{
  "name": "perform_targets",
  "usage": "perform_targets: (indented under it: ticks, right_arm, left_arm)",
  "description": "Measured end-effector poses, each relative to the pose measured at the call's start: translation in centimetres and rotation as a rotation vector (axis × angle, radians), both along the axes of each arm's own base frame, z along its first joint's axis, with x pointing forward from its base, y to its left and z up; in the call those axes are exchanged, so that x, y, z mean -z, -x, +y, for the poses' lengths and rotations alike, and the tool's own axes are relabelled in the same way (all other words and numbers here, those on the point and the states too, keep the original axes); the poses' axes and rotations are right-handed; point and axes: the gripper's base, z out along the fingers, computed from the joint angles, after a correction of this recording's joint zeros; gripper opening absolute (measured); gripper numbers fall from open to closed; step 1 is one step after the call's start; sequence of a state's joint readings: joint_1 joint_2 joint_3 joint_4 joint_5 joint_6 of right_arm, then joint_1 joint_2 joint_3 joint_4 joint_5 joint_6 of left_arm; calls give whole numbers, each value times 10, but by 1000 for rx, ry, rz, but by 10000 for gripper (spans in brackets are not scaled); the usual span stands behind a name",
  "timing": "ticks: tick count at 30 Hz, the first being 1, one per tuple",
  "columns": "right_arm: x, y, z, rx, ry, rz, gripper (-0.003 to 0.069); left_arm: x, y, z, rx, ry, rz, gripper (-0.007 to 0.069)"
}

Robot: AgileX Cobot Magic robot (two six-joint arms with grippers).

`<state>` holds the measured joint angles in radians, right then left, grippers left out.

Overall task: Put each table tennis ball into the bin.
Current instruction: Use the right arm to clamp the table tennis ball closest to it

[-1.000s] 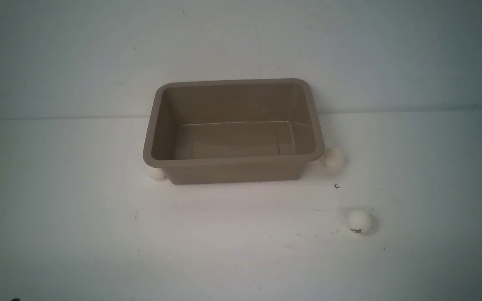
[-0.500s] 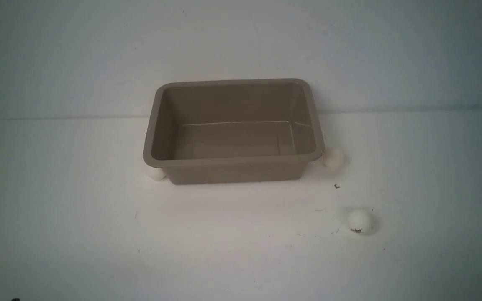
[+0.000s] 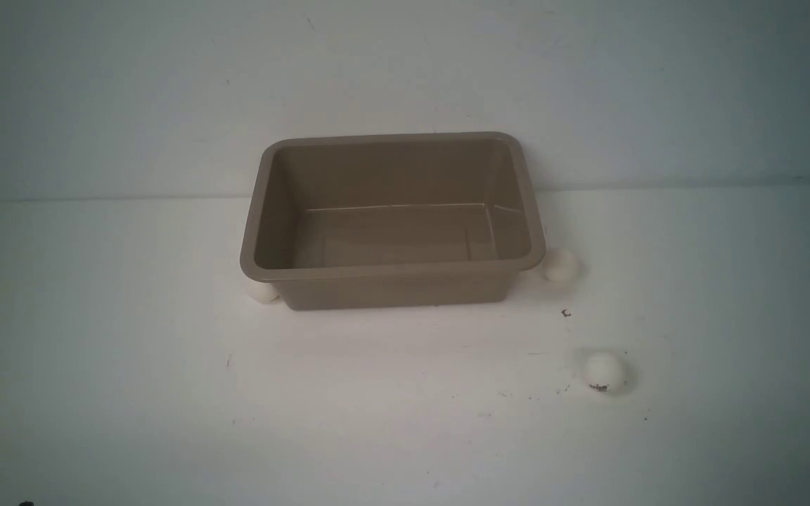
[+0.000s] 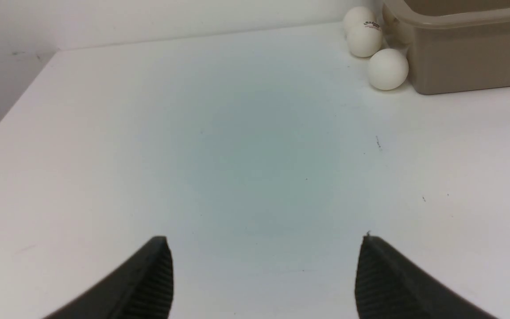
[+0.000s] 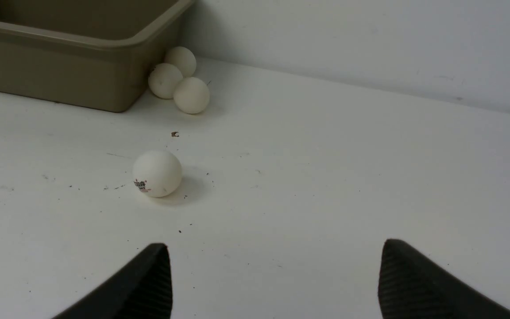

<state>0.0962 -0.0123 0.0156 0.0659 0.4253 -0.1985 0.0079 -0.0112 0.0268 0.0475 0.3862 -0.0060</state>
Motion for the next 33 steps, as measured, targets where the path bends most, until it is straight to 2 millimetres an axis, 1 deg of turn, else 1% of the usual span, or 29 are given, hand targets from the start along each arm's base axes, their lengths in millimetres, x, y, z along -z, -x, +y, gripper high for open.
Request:
perform_targets:
  ticks: [17,22,25,29,31,33]
  right_arm:
    - [0,0,0,0,-2,0,568]
    - [-2,0,1,-3,-46,-13,568]
    - [-19,2,2,-8,-77,-54,568]
    - [-75,14,2,-19,-110,-199,568]
    - [-101,25,1,-29,-129,-227,568]
    - [-119,36,2,-41,-136,-217,568]
  left_arm:
    - [0,0,0,0,0,0,499]
    - [0,0,0,0,0,0,499]
    - [0,0,0,0,0,0,499]
    - [0,0,0,0,0,0,499]
    - [0,0,0,0,0,0,499]
    - [0,0,0,0,0,0,499]
